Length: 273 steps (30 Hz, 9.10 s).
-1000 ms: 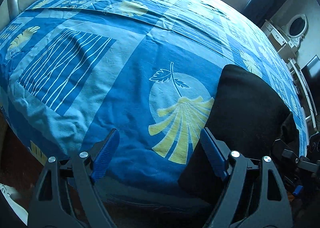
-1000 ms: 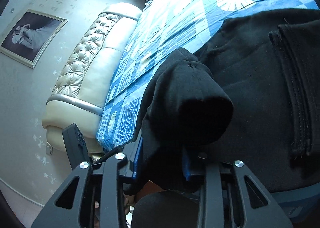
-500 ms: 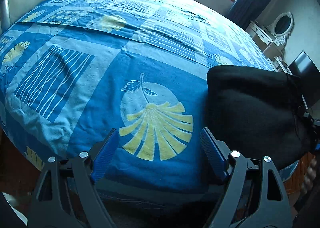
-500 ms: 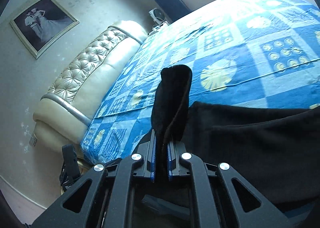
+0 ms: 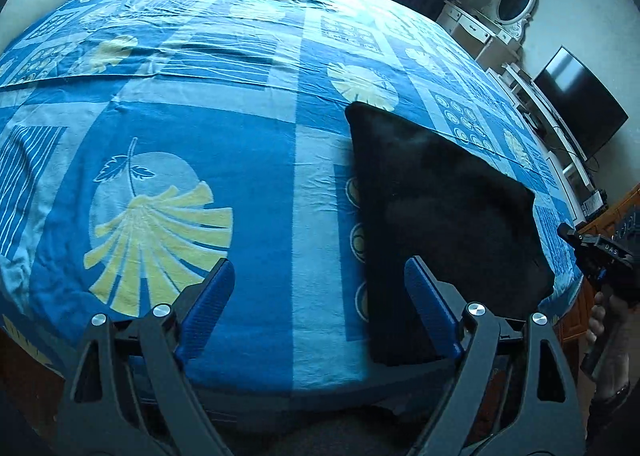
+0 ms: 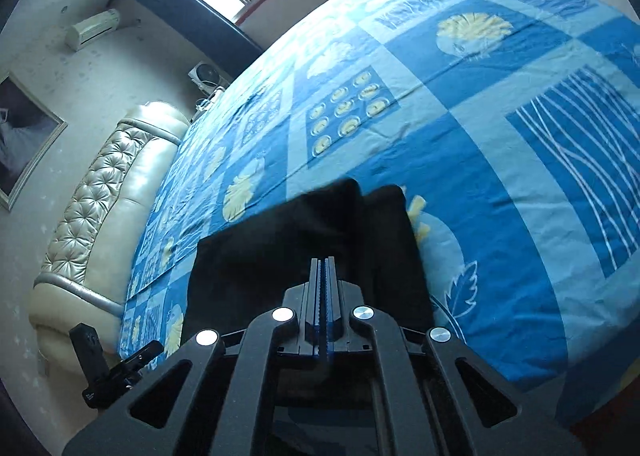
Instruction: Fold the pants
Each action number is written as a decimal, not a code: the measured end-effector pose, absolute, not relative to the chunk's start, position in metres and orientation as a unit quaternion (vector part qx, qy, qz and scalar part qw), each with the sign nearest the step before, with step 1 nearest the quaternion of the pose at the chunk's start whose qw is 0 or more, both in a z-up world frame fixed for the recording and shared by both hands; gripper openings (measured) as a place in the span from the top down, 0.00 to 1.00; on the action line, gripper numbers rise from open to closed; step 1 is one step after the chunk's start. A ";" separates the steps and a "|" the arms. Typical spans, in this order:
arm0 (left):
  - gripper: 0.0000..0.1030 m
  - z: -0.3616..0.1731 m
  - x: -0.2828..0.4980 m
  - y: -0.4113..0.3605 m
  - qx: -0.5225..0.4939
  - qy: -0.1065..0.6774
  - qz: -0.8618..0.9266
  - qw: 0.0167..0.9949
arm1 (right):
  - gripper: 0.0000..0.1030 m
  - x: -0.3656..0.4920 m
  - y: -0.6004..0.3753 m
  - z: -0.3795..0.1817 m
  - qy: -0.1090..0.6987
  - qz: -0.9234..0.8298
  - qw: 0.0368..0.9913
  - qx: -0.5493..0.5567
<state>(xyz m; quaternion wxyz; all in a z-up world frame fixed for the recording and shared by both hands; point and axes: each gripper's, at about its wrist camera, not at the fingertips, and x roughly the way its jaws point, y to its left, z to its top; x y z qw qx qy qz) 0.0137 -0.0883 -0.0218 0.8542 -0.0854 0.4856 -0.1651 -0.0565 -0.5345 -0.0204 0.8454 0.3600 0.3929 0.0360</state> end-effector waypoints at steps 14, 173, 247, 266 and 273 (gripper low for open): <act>0.16 -0.047 0.011 -0.094 -0.098 0.511 -0.157 0.839 | 0.45 -0.062 -0.534 -0.060 0.415 0.094 0.789 0.443; 0.21 -0.071 0.036 -0.097 -0.242 0.548 -0.325 0.732 | 0.53 -0.080 -0.514 -0.070 0.411 0.100 0.803 0.420; 0.17 -0.053 0.020 0.017 -0.235 0.483 -0.265 0.801 | 0.28 -0.034 -0.420 -0.056 0.447 0.188 0.787 0.380; 0.71 -0.075 0.123 -0.028 -0.178 0.519 -0.286 0.786 | 0.52 0.068 -0.409 -0.079 0.479 0.213 0.770 0.363; 0.79 -0.055 0.130 -0.034 -0.118 0.500 -0.253 0.820 | 0.64 0.079 -0.403 -0.060 0.443 0.230 0.789 0.359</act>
